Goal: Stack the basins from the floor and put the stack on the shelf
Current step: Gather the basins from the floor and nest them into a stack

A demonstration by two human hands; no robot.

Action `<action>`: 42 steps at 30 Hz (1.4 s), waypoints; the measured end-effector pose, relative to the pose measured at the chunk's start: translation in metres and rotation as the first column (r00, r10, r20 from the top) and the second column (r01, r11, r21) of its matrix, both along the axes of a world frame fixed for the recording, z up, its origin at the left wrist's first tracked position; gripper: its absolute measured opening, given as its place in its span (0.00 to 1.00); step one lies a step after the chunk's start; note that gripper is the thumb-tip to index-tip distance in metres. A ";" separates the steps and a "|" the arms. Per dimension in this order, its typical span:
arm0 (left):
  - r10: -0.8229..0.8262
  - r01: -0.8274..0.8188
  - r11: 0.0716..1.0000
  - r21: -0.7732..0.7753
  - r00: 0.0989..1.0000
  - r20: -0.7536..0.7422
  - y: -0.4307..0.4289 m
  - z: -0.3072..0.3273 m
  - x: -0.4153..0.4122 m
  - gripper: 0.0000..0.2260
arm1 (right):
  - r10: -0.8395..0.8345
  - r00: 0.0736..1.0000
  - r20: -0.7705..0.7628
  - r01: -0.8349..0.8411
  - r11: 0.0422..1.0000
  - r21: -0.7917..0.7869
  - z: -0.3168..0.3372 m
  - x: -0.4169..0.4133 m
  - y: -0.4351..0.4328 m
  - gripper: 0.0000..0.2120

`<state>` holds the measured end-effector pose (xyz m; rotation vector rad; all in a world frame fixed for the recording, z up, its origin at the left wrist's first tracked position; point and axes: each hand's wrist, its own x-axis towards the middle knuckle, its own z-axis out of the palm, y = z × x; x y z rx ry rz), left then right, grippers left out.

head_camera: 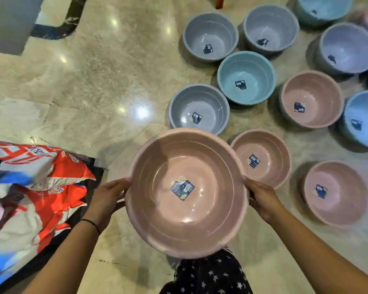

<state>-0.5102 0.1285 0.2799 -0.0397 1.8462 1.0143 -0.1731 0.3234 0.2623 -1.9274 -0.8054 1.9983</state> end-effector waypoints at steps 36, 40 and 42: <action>-0.284 0.278 0.956 -0.095 0.956 -0.068 0.251 -0.080 0.270 0.11 | -0.290 0.946 0.143 0.290 0.957 0.020 -0.072 0.284 0.145 0.14; -0.318 0.316 0.948 -0.043 0.940 -0.122 0.265 -0.145 0.264 0.03 | -0.342 0.934 0.098 0.336 0.939 0.073 -0.137 0.284 0.154 0.15; -0.333 0.336 0.942 -0.005 0.931 -0.151 0.270 -0.179 0.261 0.02 | -0.352 0.935 0.051 0.344 0.932 0.117 -0.170 0.284 0.160 0.13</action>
